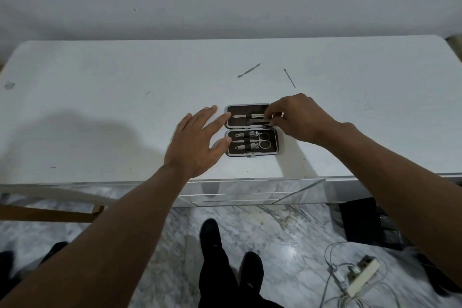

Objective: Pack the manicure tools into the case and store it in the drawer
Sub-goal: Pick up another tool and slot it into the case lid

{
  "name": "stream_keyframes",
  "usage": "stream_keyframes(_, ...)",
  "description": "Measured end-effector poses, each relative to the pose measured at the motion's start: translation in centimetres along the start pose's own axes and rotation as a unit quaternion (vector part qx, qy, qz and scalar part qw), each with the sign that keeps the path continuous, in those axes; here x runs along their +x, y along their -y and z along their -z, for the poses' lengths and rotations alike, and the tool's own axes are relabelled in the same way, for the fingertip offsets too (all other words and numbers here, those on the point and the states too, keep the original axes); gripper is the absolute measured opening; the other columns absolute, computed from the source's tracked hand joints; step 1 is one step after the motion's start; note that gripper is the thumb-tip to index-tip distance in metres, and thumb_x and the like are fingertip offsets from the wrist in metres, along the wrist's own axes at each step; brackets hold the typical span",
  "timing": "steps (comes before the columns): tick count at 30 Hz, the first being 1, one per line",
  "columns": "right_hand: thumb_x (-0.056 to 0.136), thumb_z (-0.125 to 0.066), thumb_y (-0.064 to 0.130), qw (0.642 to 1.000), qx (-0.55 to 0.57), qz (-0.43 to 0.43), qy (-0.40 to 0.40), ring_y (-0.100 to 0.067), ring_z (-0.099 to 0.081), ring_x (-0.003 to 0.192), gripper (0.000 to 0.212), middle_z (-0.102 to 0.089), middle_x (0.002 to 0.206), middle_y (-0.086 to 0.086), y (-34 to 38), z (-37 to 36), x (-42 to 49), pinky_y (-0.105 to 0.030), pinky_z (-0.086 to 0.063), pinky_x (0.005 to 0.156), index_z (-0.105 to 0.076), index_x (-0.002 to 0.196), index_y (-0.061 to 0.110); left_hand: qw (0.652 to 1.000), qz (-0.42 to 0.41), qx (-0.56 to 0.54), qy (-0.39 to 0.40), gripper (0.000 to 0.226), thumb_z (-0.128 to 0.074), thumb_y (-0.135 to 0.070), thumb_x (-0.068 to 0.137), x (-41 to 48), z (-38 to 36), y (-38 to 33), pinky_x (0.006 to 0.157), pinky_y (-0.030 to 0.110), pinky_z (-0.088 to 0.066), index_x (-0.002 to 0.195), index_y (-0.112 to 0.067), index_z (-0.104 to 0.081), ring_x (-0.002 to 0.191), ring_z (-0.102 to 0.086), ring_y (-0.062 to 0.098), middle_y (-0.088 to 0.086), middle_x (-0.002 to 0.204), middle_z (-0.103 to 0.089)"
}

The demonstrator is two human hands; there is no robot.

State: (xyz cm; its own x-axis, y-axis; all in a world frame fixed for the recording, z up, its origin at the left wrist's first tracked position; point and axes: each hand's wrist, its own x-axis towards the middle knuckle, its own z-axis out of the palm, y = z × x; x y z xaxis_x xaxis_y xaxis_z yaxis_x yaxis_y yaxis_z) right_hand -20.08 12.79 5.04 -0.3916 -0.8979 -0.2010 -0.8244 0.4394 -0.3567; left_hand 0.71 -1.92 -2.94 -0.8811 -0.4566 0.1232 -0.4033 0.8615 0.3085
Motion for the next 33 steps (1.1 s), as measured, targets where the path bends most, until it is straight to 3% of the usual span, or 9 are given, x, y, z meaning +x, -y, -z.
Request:
stream_keyframes(3,0.091,-0.059,0.016,0.999,-0.037,0.015,0.008,-0.025,-0.060,0.098,0.023,-0.066,0.108,-0.006,-0.2,0.2,0.0,-0.029,-0.042,0.078,-0.073,0.109,0.019,1.000,-0.001,-0.003,-0.001,0.058,-0.034,-0.056,0.094,0.0,0.0,0.0,0.120,0.040,-0.015,0.148,-0.037,-0.033,0.146,-0.025,0.015,-0.002,0.157,-0.032)
stream_keyframes(6,0.091,-0.056,0.013,0.998,-0.060,0.030,0.003,-0.028,-0.060,0.105,0.028,-0.064,0.113,-0.007,-0.1,0.3,0.0,-0.034,-0.046,0.086,-0.073,0.112,0.021,1.000,-0.002,-0.003,-0.003,0.058,-0.034,-0.055,0.094,0.0,0.0,0.0,0.120,0.039,-0.015,0.148,-0.037,-0.034,0.146,-0.026,0.015,-0.002,0.157,-0.033)
stream_keyframes(17,0.091,-0.053,0.015,0.993,-0.114,0.039,0.007,-0.032,-0.062,0.098,0.031,-0.064,0.112,-0.003,0.2,0.7,-0.2,-0.041,-0.052,0.081,-0.071,0.111,0.031,1.000,0.001,0.003,-0.001,0.058,-0.034,-0.056,0.093,0.0,-0.1,0.1,0.120,0.040,-0.016,0.149,-0.038,-0.032,0.146,-0.025,0.013,-0.003,0.157,-0.032)
stream_keyframes(33,0.087,-0.057,0.012,0.993,-0.110,0.042,0.024,-0.028,-0.061,0.098,0.026,-0.069,0.106,-0.002,0.6,0.6,0.8,-0.042,-0.052,0.083,-0.072,0.104,0.025,1.000,0.003,0.002,0.006,0.059,-0.032,-0.057,0.093,0.0,0.0,0.1,0.121,0.039,-0.014,0.149,-0.038,-0.031,0.146,-0.023,0.013,-0.004,0.158,-0.031)
